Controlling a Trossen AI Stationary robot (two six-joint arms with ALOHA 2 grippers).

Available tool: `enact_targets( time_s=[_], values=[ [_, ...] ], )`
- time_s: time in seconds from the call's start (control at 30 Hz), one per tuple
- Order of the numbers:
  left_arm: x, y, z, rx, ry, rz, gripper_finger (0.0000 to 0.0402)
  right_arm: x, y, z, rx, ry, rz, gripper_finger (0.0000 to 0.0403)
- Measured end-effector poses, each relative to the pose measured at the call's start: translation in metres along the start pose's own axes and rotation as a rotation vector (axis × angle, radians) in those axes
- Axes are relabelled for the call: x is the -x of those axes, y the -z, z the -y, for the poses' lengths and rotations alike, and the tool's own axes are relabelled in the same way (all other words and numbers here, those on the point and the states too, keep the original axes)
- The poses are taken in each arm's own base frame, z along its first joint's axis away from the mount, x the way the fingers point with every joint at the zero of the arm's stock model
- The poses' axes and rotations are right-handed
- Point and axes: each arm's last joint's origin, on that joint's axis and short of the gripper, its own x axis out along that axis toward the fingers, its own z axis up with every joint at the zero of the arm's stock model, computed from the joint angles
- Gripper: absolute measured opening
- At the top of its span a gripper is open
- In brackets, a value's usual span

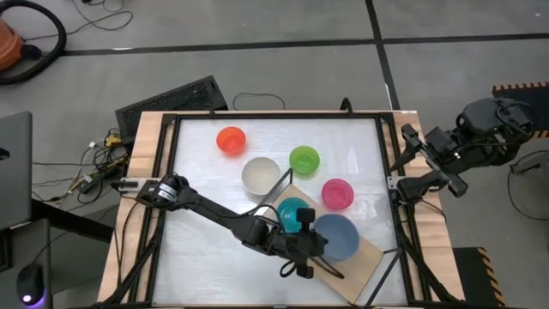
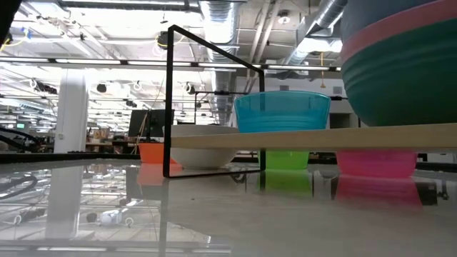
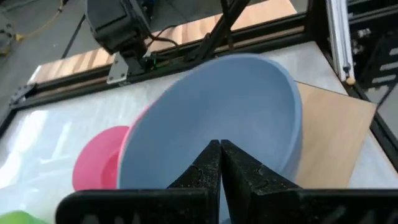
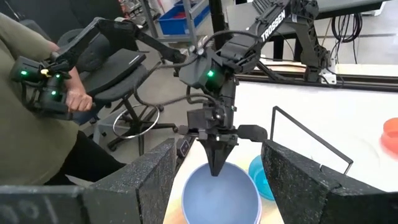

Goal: Place and stack bowls onto a shelf
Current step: Stack the large white bowl on the large light blue bowl on the shelf

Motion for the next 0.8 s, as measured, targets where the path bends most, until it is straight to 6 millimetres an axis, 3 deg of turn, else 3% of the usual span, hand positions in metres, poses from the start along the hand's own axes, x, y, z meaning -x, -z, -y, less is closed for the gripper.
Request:
enact_targets(
  time_s=[0.37, 0.57, 0.67, 0.8],
  values=[
    [-0.01, 0.026, 0.011, 0.058, -0.027, -0.005, 0.0, -0.001, 0.0, 0.0, 0.047, 0.004, -0.004, 0.0264],
    [-0.008, 0.028, 0.014, 0.053, -0.078, -0.002, 0.0, -0.018, 0.0, 0.005, 0.015, 0.076, -0.073, 0.0264],
    [0.008, 0.014, 0.013, 0.07, -0.11, 0.05, 0.0, -0.029, -0.002, 0.007, 0.008, 0.079, -0.103, 0.0264],
    [0.053, -0.018, 0.0, 0.083, -0.239, 0.14, 0.0, -0.036, -0.004, 0.008, 0.007, 0.071, -0.114, 0.0264]
  ],
)
